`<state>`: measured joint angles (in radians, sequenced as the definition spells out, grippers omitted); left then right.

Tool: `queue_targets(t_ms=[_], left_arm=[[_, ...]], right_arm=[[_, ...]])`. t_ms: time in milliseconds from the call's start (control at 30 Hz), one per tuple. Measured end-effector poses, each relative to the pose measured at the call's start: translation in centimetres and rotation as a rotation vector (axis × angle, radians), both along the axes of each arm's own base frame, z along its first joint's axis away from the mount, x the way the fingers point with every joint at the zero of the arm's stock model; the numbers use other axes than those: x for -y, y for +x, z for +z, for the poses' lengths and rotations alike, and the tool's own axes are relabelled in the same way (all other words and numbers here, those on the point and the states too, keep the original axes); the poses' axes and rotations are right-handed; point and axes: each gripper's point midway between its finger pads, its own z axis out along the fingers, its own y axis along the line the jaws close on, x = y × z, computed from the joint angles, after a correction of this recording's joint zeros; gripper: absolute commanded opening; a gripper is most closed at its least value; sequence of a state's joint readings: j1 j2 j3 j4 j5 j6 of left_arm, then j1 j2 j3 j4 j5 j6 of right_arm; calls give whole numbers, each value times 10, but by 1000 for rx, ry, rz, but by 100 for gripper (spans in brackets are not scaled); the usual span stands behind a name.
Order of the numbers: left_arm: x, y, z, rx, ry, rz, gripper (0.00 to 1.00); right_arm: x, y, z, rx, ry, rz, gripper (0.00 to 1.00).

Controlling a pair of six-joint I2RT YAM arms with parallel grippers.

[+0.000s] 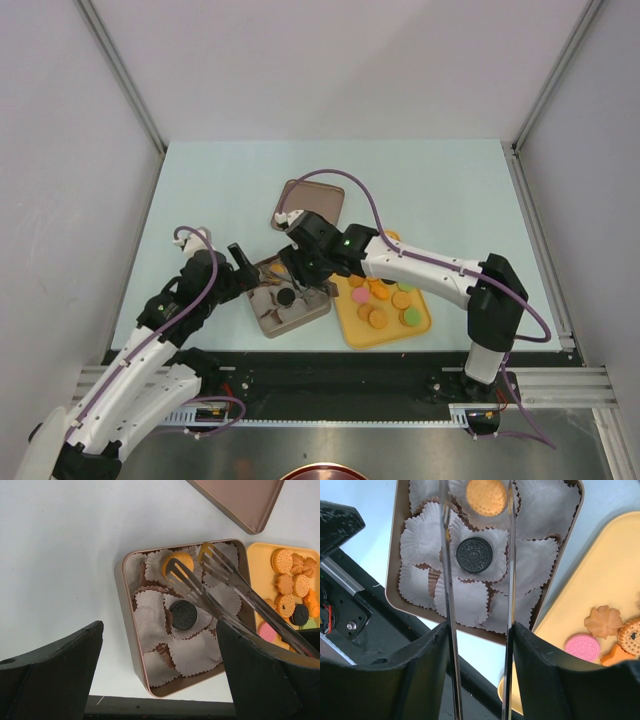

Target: Pack the cookies

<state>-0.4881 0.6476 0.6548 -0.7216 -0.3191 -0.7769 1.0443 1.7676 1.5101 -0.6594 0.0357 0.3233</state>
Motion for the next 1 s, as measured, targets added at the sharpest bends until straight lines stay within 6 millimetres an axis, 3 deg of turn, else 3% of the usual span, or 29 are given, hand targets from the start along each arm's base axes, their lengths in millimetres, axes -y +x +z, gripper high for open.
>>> queue_targets(t_ms=[233,367,467,533,633,733,900,1000], left_arm=[[0,0,-1,-5,3,0,100],[0,0,-2,-9,5,1,100],[0,0,-2,-9,5,1,100],[0,1,-3,-11,5,0,100],[2,1,-5,-22,7,-5,100],[5,3,-7,-33,5,-11,100],[10,7,-12,-52,-1,-25,100],[13,9,-14,-58,-4,-32,100]], right_arm=[[0,4,4,14,4,-6,60],[15,9,20,48,3,-43,60],[42,17,51,102,42,-101,60],[74,23,75,144,75,-165,59],[123,30,92,187,92,-267,59],[155,27,81,184,57,-332,59],[177,9,23,87,-77,-336,59],[191,6,5,53,-121,-360,59]])
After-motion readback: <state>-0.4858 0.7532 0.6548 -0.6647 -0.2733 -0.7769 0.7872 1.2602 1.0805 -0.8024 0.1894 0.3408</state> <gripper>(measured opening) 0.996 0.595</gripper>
